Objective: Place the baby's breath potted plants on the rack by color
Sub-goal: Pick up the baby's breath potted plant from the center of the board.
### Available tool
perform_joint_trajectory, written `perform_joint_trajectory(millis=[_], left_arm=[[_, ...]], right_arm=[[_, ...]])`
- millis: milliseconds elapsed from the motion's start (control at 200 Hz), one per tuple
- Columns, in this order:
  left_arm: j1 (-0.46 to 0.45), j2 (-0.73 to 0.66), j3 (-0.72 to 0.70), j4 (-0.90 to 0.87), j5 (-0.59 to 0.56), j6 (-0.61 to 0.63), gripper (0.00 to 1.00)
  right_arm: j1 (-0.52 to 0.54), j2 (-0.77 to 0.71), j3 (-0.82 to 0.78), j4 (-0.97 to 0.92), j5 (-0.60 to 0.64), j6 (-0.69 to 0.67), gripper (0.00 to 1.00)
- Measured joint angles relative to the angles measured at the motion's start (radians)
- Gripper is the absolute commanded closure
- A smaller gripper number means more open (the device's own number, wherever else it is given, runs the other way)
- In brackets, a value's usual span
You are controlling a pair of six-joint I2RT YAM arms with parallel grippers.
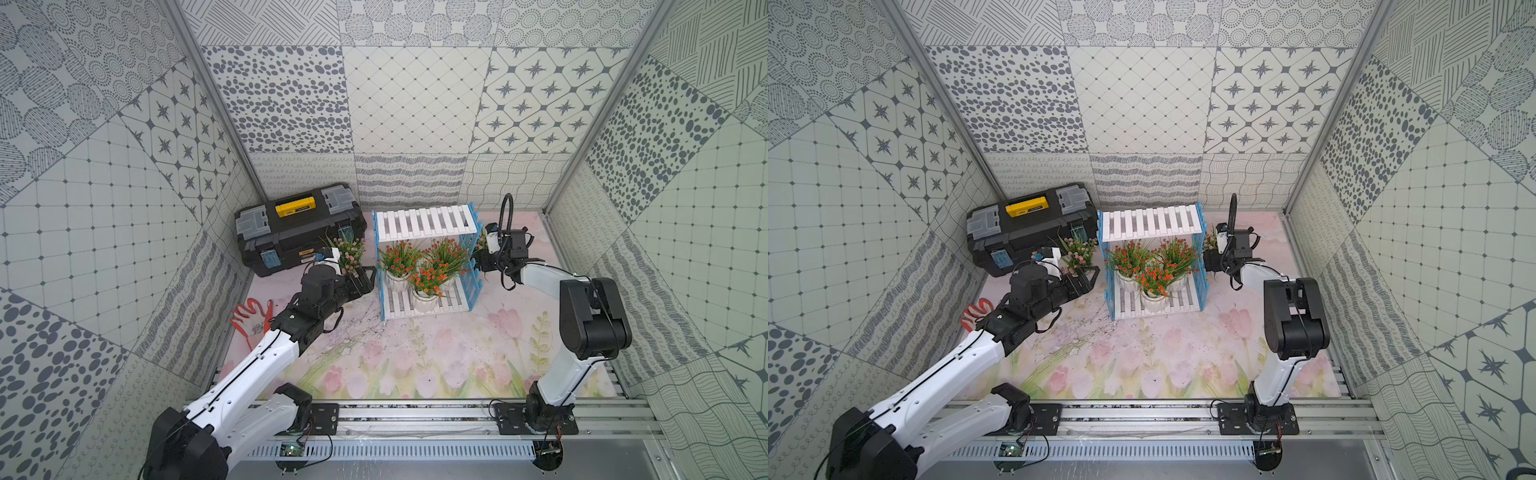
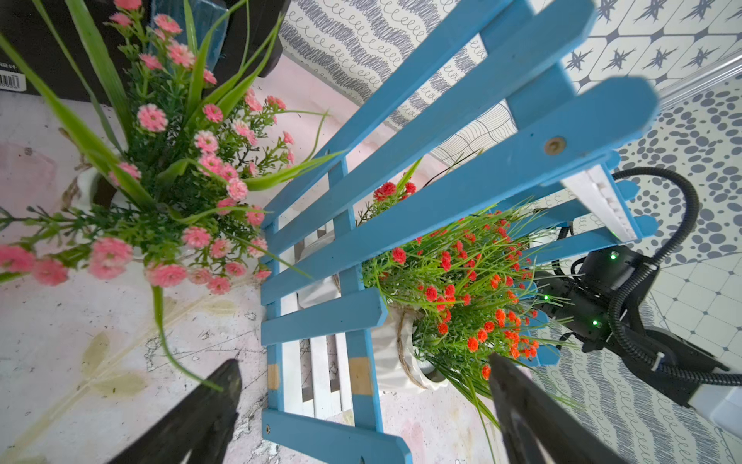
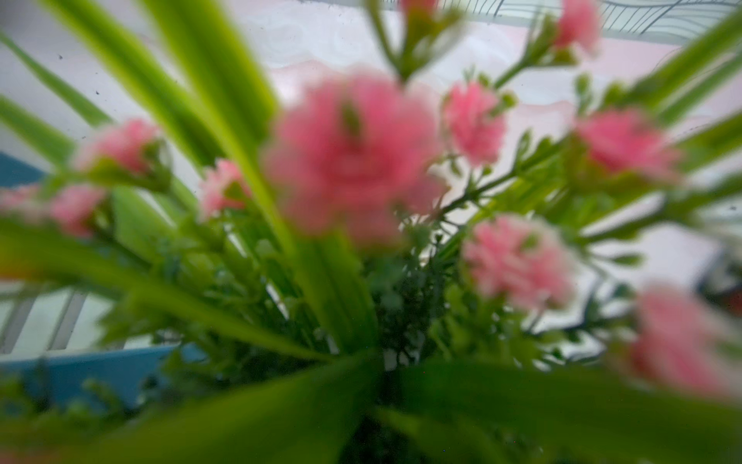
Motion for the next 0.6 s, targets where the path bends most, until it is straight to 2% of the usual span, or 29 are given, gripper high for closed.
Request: perform_joint_trajectory(millis=[250, 600], left_arm=[[0.000, 0.000, -0.009, 0.008, -0.002, -0.003, 0.04], [0.000, 0.004, -0.012, 0.034, -0.002, -0.019, 0.04]], right_arm=[[0.002, -0.033, -0.054, 0.038, 0.032, 0.007, 0.13], [0.002, -0.049, -0.076, 0.055, 0.043, 0.017, 0.25]])
